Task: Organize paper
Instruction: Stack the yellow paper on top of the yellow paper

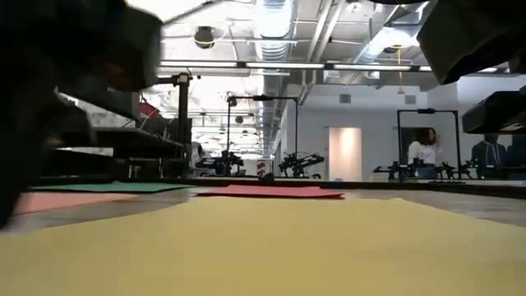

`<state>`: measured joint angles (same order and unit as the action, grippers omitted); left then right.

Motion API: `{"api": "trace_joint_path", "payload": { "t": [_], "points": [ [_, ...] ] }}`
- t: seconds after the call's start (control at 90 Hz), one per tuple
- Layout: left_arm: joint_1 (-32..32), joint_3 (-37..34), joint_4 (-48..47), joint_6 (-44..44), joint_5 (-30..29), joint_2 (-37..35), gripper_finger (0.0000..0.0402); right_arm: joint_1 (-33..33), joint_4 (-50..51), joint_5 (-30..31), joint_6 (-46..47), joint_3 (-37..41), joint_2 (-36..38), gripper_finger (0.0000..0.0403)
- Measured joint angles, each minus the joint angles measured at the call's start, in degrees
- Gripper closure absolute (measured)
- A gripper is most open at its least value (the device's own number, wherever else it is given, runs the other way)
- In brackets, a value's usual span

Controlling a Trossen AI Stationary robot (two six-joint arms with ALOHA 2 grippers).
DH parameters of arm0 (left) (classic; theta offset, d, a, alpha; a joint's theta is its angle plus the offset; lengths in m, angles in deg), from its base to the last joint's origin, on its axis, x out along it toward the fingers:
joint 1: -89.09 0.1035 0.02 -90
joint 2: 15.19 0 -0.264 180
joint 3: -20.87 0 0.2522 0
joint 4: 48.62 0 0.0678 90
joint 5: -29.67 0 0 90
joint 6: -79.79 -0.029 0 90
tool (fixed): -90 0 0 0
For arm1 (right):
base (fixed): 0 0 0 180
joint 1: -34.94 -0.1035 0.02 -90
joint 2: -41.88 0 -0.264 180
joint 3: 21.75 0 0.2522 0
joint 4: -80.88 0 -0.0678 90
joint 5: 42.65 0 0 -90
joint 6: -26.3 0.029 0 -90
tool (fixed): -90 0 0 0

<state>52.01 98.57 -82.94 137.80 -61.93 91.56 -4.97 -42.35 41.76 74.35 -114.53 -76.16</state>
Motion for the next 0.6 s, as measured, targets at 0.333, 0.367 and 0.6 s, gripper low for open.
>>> {"api": "trace_joint_path", "payload": {
  "t": [0.333, 0.367, 0.6],
  "points": [
    [-0.7, 0.6, 9.4, 3.4, 1.9, 8.5, 0.0401, 0.4, -2.4, -1.3, 0.1, 0.1, -0.2, 0.0403],
    [-0.6, 0.6, 9.8, 3.3, 1.5, 8.7, 0.0401, 0.4, -2.5, -1.4, 0.1, 0.1, -0.2, 0.0403],
    [-0.2, 1.4, 9.8, 2.4, 0.3, 8.8, 0.0401, 0.3, -3.1, -1.8, 0.6, 0.1, -0.3, 0.0403]
  ]
}}
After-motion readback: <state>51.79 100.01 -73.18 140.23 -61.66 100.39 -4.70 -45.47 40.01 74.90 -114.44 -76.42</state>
